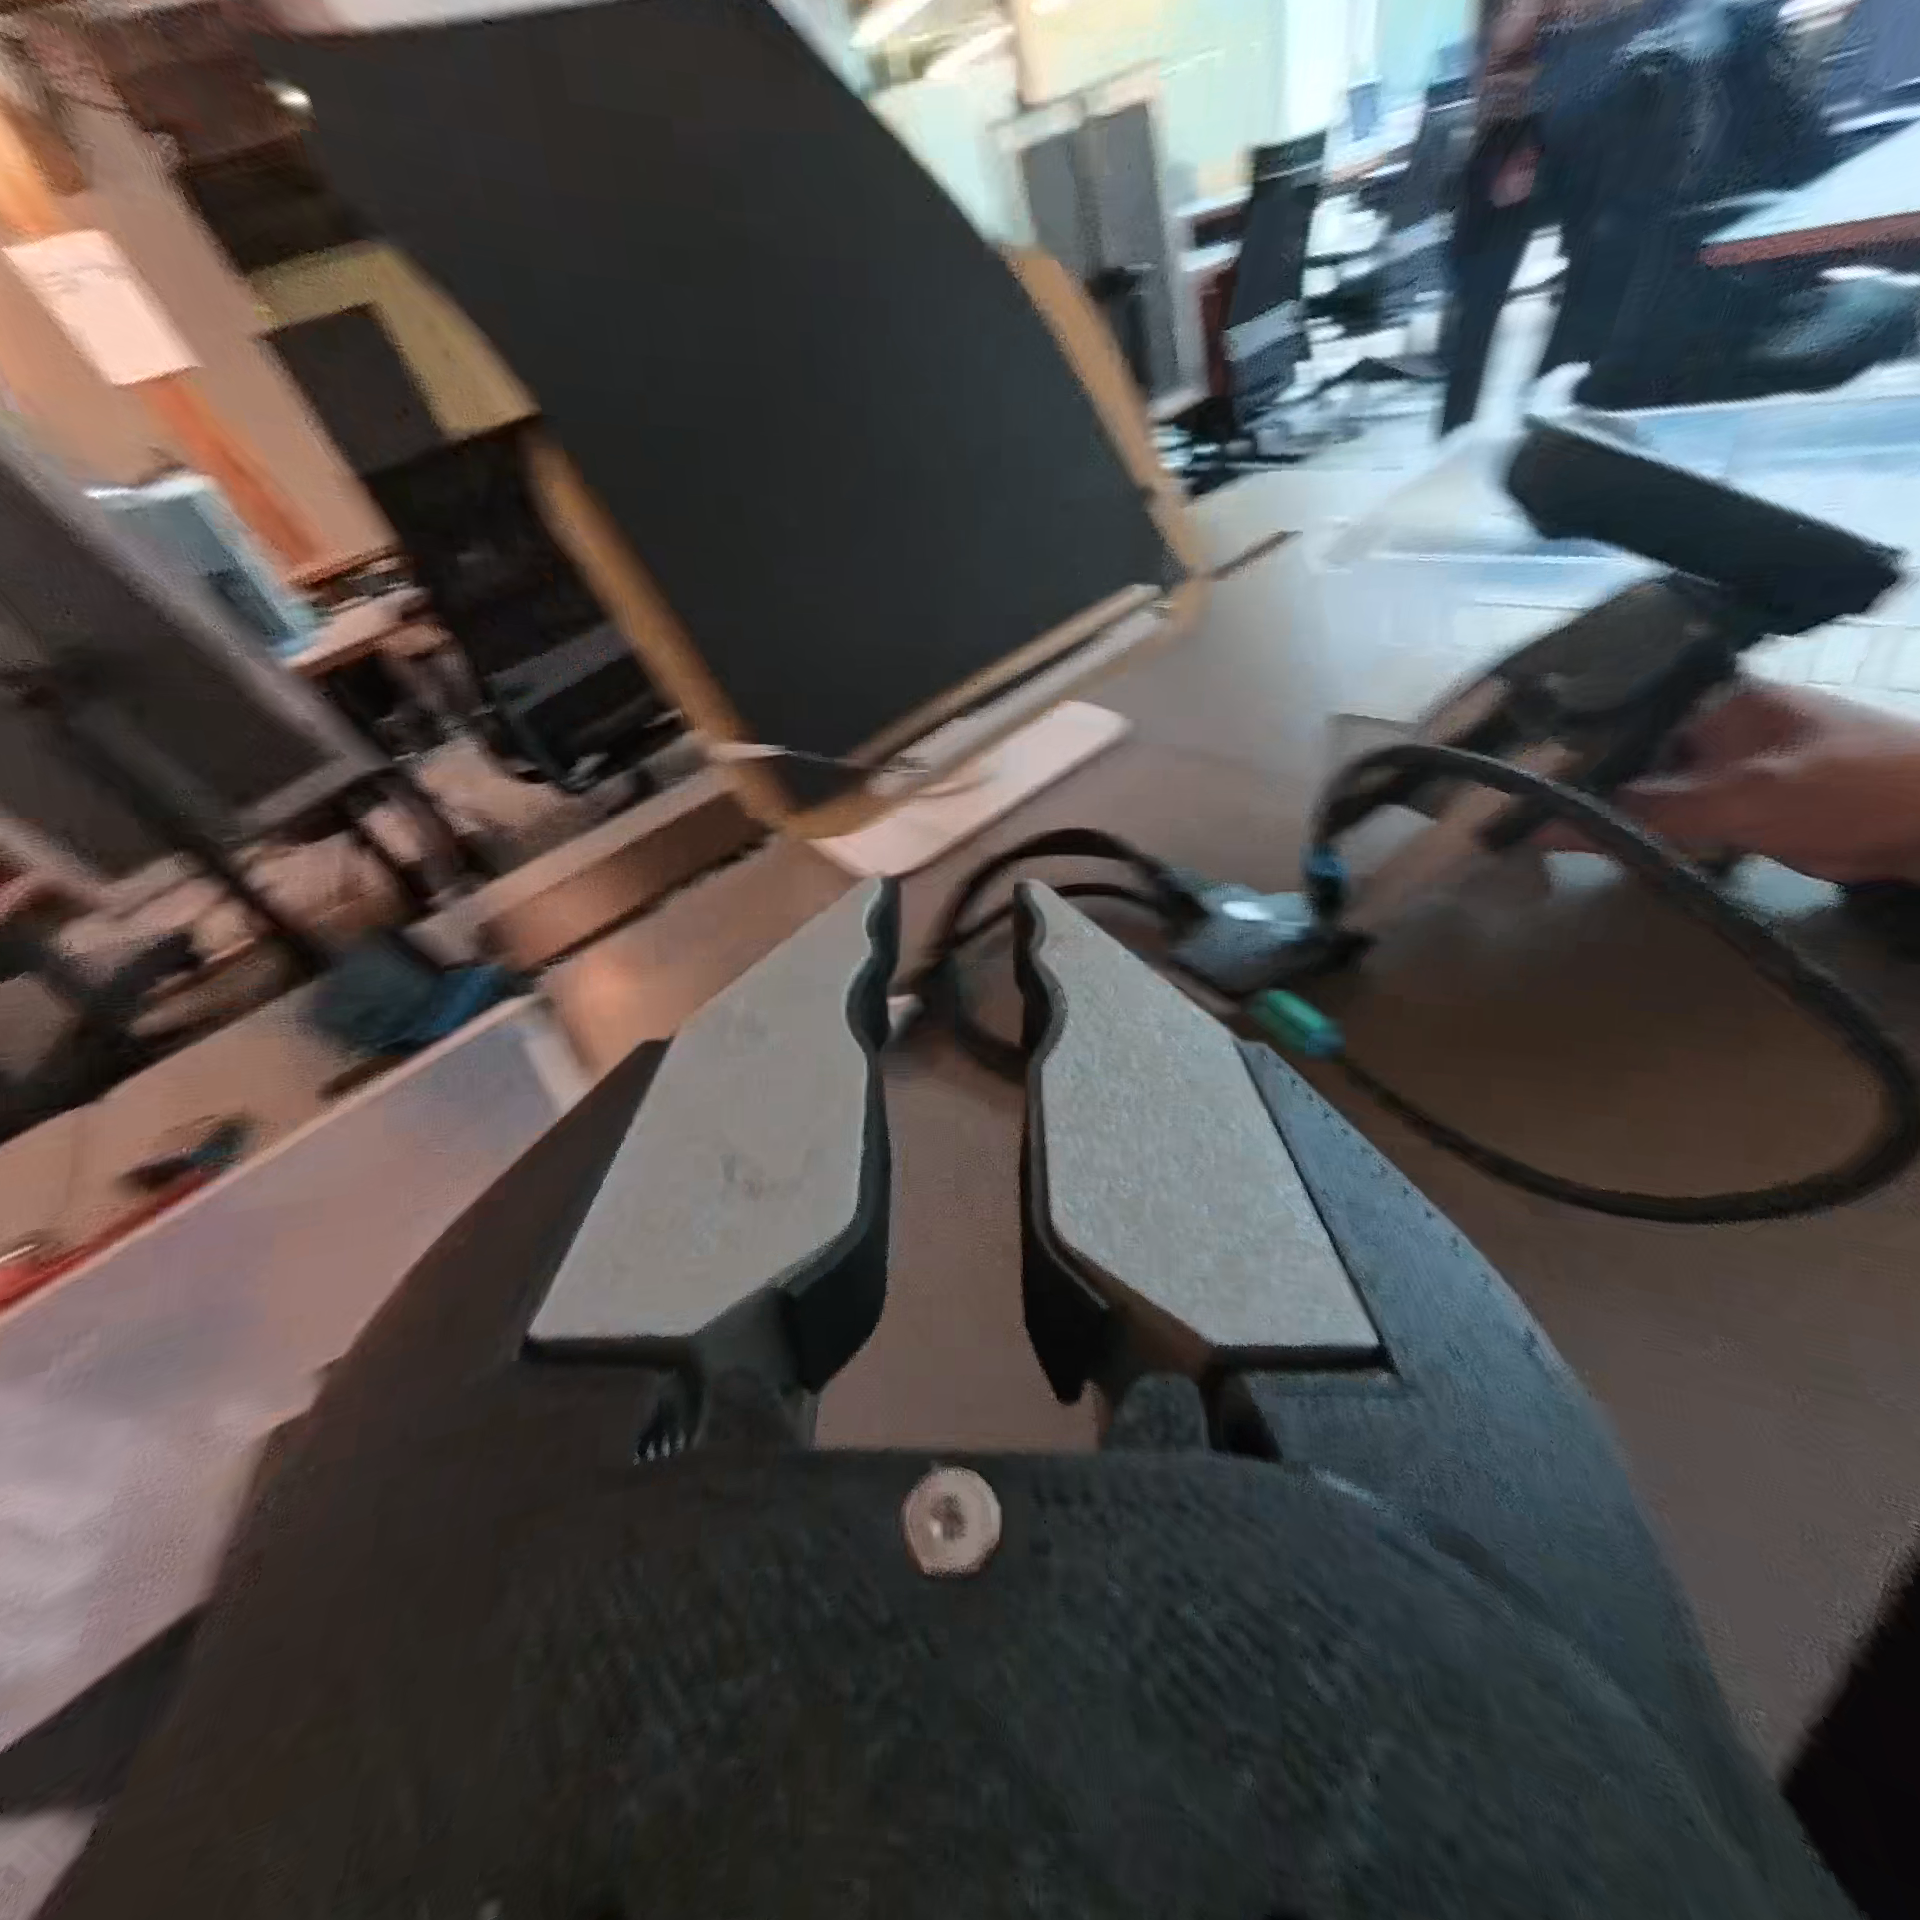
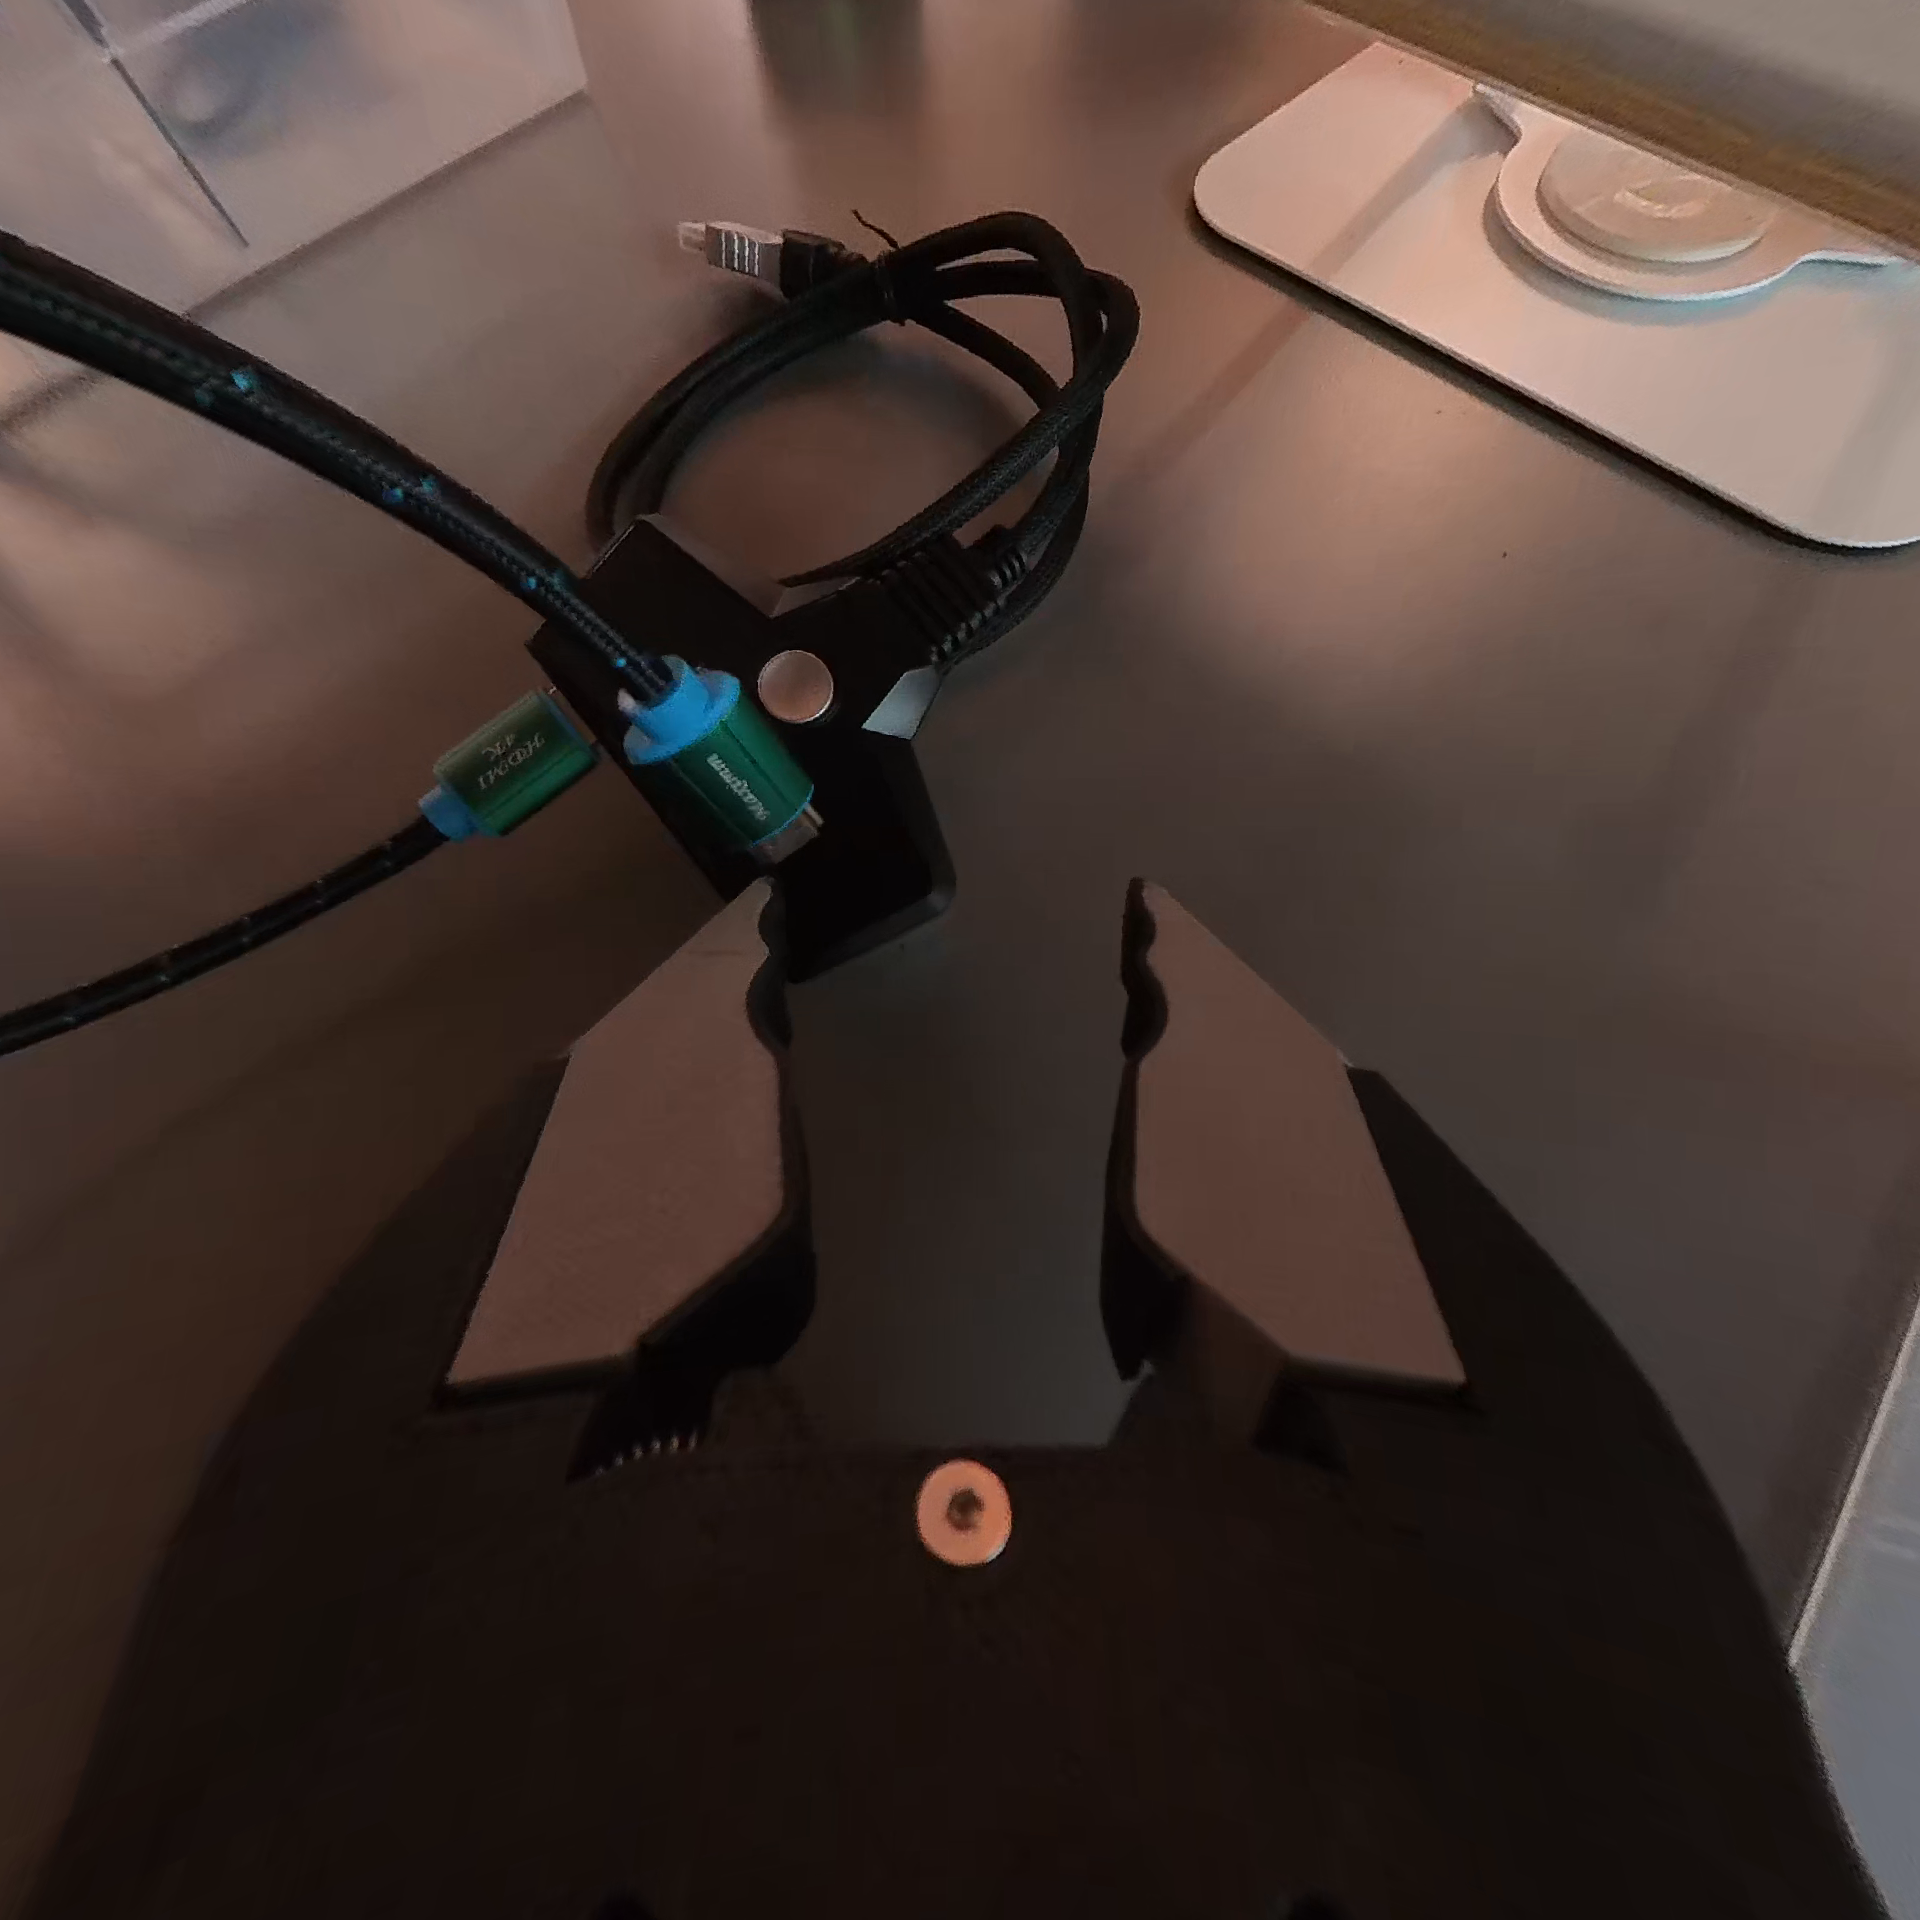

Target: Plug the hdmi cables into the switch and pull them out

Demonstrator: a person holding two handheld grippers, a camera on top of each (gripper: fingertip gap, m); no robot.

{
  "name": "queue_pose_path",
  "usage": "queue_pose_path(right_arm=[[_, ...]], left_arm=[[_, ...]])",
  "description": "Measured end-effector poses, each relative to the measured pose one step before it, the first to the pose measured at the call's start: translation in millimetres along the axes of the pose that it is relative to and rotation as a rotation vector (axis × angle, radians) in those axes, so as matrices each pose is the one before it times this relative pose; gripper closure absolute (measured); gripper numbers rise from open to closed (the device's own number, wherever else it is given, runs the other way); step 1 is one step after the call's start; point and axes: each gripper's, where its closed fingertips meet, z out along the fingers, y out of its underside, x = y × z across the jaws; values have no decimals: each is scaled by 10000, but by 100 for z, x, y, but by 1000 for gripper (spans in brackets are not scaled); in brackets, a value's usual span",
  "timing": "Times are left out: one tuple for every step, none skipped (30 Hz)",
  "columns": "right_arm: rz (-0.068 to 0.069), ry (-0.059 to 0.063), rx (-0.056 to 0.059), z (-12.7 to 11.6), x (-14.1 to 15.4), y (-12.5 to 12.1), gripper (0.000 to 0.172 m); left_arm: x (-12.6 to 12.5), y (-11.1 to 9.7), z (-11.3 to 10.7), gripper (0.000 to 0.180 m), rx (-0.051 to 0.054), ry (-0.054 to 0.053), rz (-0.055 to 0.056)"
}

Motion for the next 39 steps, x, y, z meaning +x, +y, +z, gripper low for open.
queue_pose_path(right_arm=[[10,-11,-3,15,2,3,111],[5,-19,1,6,-19,-7,111],[-4,-39,-3,11,-48,6,111],[31,-77,-3,14,-104,2,112],[71,-97,-10,18,-106,14,113],[72,-76,6,-16,-80,-1,113],[51,-54,43,-54,-64,-28,113],[39,-40,59,-77,-46,-51,113],[42,-45,47,-78,-63,-27,114],[30,-62,25,-46,-86,-6,115],[13,-48,12,-26,-67,-6,115],[1,-11,4,3,-16,-5,116],[3,-9,-27,29,0,39,116],[-8,-5,-45,50,-18,44,116],[-22,-2,-44,39,-19,53,116],[-33,5,-36,45,-32,45,116],[-43,16,-16,25,-20,17,117],[-38,12,-3,7,-37,-5,117],[-23,-12,-5,13,-59,2,118],[-10,-2,-6,18,-20,8,118],[3,11,2,2,14,-3,118],[16,-4,22,-30,11,-25,118],[23,-10,33,-29,16,-39,118],[25,-16,31,-38,4,-31,119],[24,-28,28,-34,-30,-29,120],[22,-36,15,-30,-37,-8,121],[13,-16,9,-21,-20,-7,121],[-2,-6,5,-9,-22,4,122],[-11,-1,-9,20,-6,8,122],[-16,-6,-43,47,-25,46,123],[-30,-3,-57,60,-34,64,123],[-41,-8,-52,56,-57,52,123],[-38,2,-32,38,-45,34,123],[-37,27,-6,1,-9,13,123],[-17,29,31,-28,16,-40,123],[11,26,54,-50,42,-63,124],[40,14,60,-60,53,-67,124],[61,0,60,-67,71,-69,124],[71,-16,56,-55,46,-75,124]], left_arm=[[-3316,48,-751,162,-285,-794,75],[-3523,887,-218,162,-603,-883,208],[-3115,1764,427,164,-943,-708,225],[-2059,2299,963,159,-1158,-197,87],[-1357,2278,1190,148,-1170,76,-42],[-1132,1893,1167,140,-964,23,-42],[-846,1518,1015,137,-710,-7,134],[-662,1270,817,135,-530,-76,318],[-619,1071,599,135,-428,-193,366],[-304,938,407,136,-375,-88,338],[-42,799,206,136,-309,23,209],[-38,500,7,136,-138,25,15],[63,174,-141,136,84,103,-114],[191,23,-204,137,198,193,-180],[91,112,-133,137,156,146,-182],[-227,332,17,137,8,-58,-77],[-517,502,208,139,-124,-271,98],[-460,542,337,139,-157,-293,222],[-82,414,365,139,-105,-112,228],[172,208,346,138,-21,3,171],[76,144,328,139,-11,-83,145],[57,143,299,139,-21,-102,135],[175,130,246,141,-27,-32,114],[241,126,150,144,-25,21,132],[115,62,-23,147,9,-9,161],[-10,31,-260,154,-4,-41,149],[-265,-23,-477,167,28,-185,116],[-599,-255,-679,175,179,-393,104],[-698,-412,-746,176,259,-376,67],[-609,-433,-741,177,211,-228,-54],[-750,-570,-693,177,249,-258,-219],[-996,-775,-704,177,346,-353,-359],[-1165,-964,-707,177,398,-407,-488],[-1327,-1205,-731,177,494,-489,-610],[-1372,-1542,-784,177,653,-540,-689],[-1214,-1809,-803,176,746,-511,-696],[-888,-1937,-773,176,753,-410,-628],[-444,-1955,-703,176,705,-271,-518],[-20,-1920,-608,175,648,-149,-363]])
